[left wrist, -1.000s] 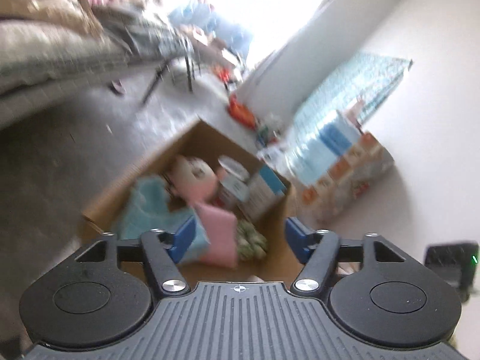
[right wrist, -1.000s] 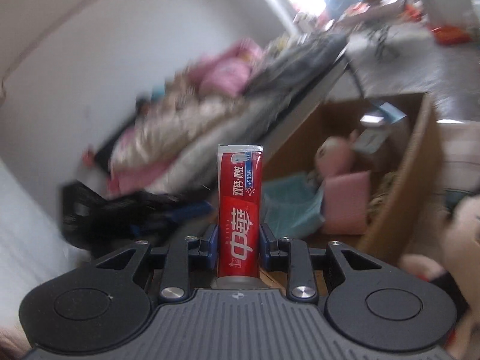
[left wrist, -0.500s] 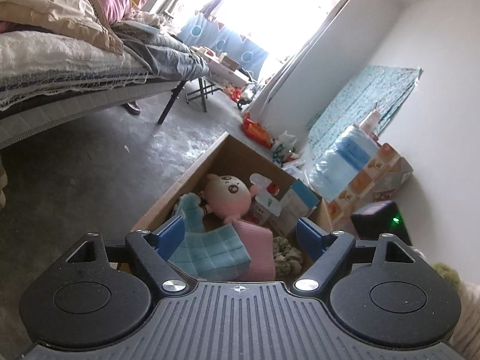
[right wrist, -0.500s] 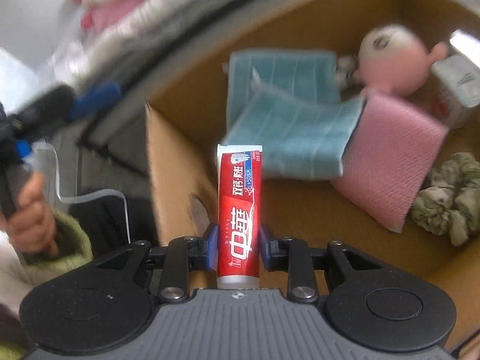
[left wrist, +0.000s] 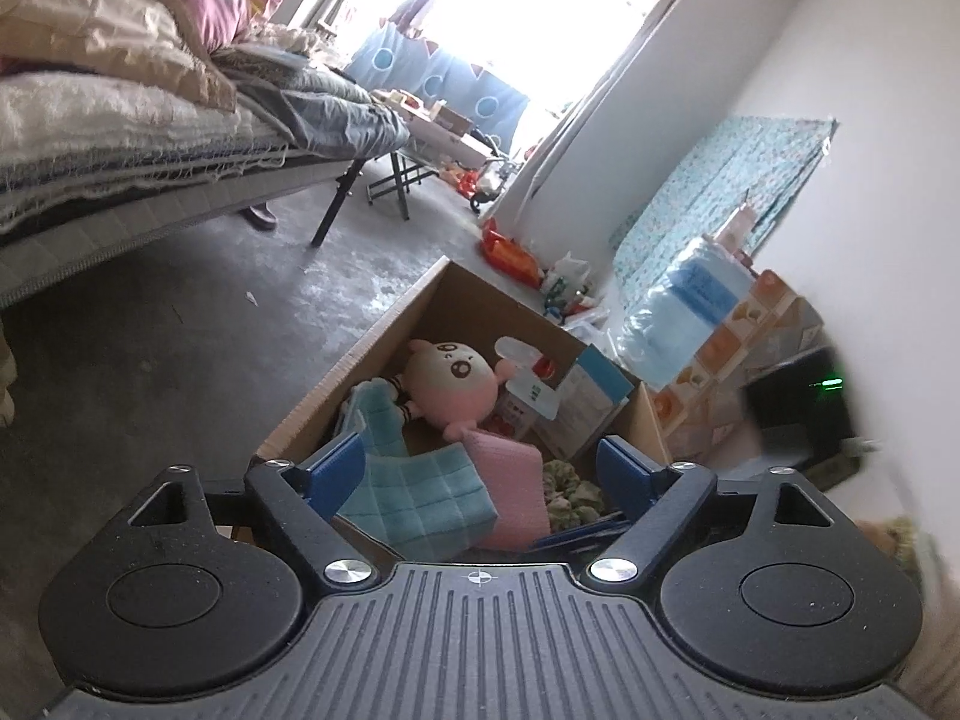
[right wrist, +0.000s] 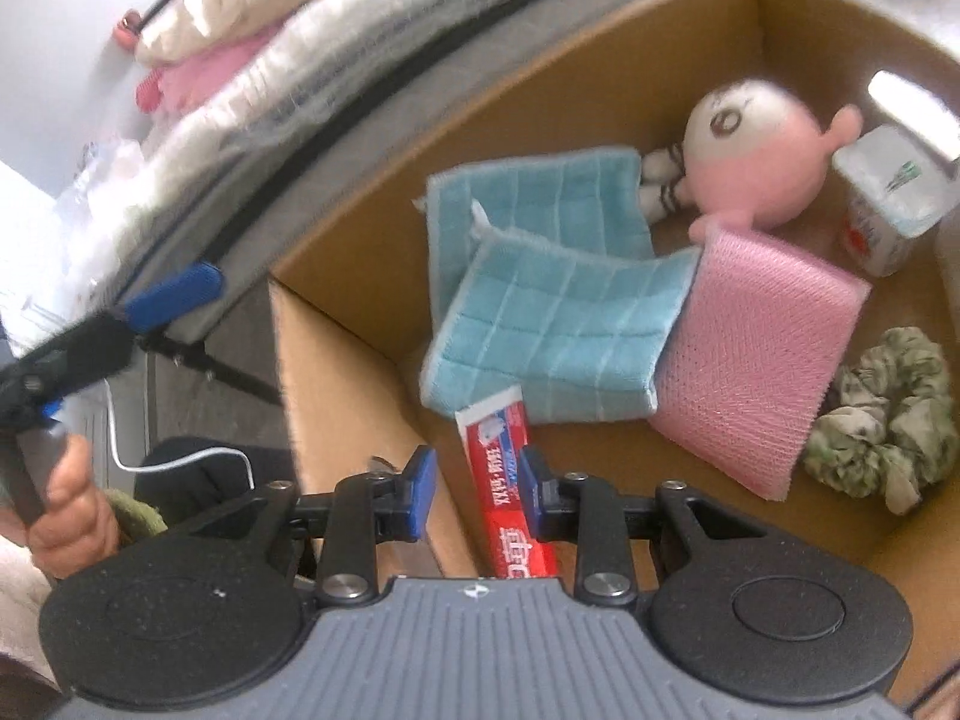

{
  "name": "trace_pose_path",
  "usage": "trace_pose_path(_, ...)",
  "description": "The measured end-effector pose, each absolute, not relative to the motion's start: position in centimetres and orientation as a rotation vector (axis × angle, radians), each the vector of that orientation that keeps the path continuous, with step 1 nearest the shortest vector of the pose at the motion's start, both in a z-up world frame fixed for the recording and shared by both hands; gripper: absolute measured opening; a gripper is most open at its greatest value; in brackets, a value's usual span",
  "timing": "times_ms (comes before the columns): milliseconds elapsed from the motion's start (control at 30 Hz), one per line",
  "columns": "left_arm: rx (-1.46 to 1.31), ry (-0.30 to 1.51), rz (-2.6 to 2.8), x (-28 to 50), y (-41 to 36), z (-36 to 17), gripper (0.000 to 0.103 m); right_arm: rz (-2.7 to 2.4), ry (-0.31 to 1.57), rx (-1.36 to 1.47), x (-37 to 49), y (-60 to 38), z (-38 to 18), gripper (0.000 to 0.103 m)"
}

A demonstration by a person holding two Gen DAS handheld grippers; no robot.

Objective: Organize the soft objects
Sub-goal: 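Move both tools back over the bed toward the wet-wipes pack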

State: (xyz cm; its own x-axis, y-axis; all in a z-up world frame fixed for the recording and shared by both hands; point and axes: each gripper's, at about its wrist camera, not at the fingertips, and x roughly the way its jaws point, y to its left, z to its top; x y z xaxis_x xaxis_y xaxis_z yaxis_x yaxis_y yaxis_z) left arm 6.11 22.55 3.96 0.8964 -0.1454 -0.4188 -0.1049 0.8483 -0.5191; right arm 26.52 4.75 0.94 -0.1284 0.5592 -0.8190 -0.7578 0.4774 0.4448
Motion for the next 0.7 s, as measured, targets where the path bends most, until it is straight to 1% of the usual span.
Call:
trace_pose_path(67,-0.515,0.465,-0.006,6.0,21.8,4.3,0.093,1.118,1.209,-0.172,25.6,3.2,2.7,0.049)
trace_pose_path(100,-0.491,0.468,0.002,6.0,21.3,4.4,0.096,1.106,1.171,-0.157,24.9,2.2,3.5,0.061)
trace_pose_path(133,-0.467,0.472,0.008,5.9,20.7,4.6,0.096,1.093,1.126,-0.145,24.0,1.1,4.4,0.066)
trace_pose_path(200,-0.424,0.476,0.006,5.8,19.6,4.9,0.099,1.058,1.045,-0.124,22.2,-1.4,6.0,0.067)
trace_pose_path(367,-0.330,0.488,-0.045,5.0,16.1,5.7,0.103,0.934,0.889,0.019,17.2,-8.5,8.0,0.080)
trace_pose_path(400,-0.310,0.490,-0.056,4.7,15.3,5.9,0.103,0.905,0.859,0.054,16.1,-9.8,8.2,0.085)
trace_pose_path(433,-0.288,0.493,-0.067,4.5,14.6,6.1,0.103,0.872,0.834,0.090,15.0,-11.1,8.1,0.092)
trace_pose_path(500,-0.230,0.492,-0.085,4.1,12.9,6.6,0.103,0.811,0.791,0.164,12.9,-14.1,7.9,0.100)
trace_pose_path(700,-0.036,0.472,-0.136,3.3,6.9,7.8,0.103,0.601,0.660,0.332,6.5,-20.7,4.8,0.102)
